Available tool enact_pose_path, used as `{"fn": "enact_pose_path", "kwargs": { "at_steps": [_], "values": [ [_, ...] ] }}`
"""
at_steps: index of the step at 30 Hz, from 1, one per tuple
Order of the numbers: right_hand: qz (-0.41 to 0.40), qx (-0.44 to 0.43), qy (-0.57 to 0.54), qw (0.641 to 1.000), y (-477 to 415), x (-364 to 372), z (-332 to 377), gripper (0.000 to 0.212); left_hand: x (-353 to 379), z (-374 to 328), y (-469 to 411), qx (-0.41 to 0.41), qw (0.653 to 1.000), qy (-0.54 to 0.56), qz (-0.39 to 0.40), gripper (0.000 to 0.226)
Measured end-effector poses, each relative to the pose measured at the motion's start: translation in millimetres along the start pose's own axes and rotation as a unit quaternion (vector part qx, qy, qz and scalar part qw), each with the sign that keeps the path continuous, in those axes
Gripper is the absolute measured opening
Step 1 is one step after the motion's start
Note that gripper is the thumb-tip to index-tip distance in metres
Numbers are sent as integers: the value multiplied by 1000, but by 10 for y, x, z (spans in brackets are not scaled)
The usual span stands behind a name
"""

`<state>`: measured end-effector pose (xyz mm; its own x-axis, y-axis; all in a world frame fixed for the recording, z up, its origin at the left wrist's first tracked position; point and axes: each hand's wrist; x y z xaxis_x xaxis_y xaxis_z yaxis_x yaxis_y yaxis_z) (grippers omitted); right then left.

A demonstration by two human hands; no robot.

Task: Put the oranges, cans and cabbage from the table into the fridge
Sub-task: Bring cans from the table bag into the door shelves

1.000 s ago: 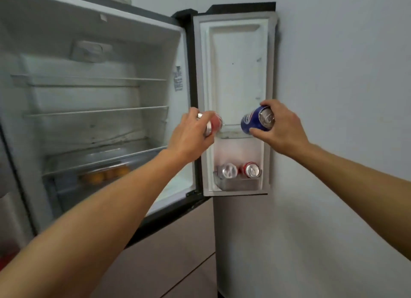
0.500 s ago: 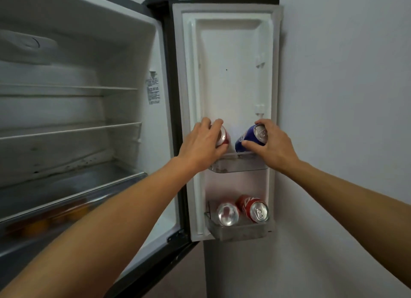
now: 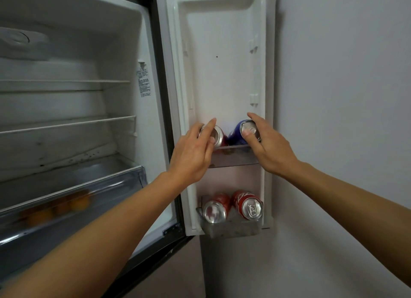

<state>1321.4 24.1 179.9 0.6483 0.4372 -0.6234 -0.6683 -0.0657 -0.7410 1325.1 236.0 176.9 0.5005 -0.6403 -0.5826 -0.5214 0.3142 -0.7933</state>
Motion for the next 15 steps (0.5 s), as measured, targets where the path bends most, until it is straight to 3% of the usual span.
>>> {"fn": "enact_pose_path", "kwargs": {
  "at_steps": [7, 8, 10, 12, 15],
  "values": [
    [70, -49, 36, 996, -28, -120, -74, 64, -29, -276, 143, -94, 996, -9, -7, 48],
    [61, -68, 58, 994, 17, -157, -96, 64, -44, -368, 246, -113, 993, -31, -22, 45],
    [-36, -122, 100, 987, 114, -186, -104, 56, -90, -437, 451, -142, 987, -71, -28, 40],
    [-116, -195, 70, 971, 272, -228, -56, 46, -143, -572, 757, -196, 973, -118, -26, 39],
    [-73, -276, -27, 958, 636, -179, 192, 39, -305, -840, 1361, -284, 941, -181, -14, 35]
  ]
}}
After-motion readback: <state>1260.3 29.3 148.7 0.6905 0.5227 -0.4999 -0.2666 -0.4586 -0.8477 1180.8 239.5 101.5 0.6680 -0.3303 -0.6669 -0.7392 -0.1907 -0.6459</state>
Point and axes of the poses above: each hand's wrist, its own y-axis away from the middle knuckle, its own x-axis out of the palm, z = x × y, and after that the axes turned 11 degrees about y, right-handed
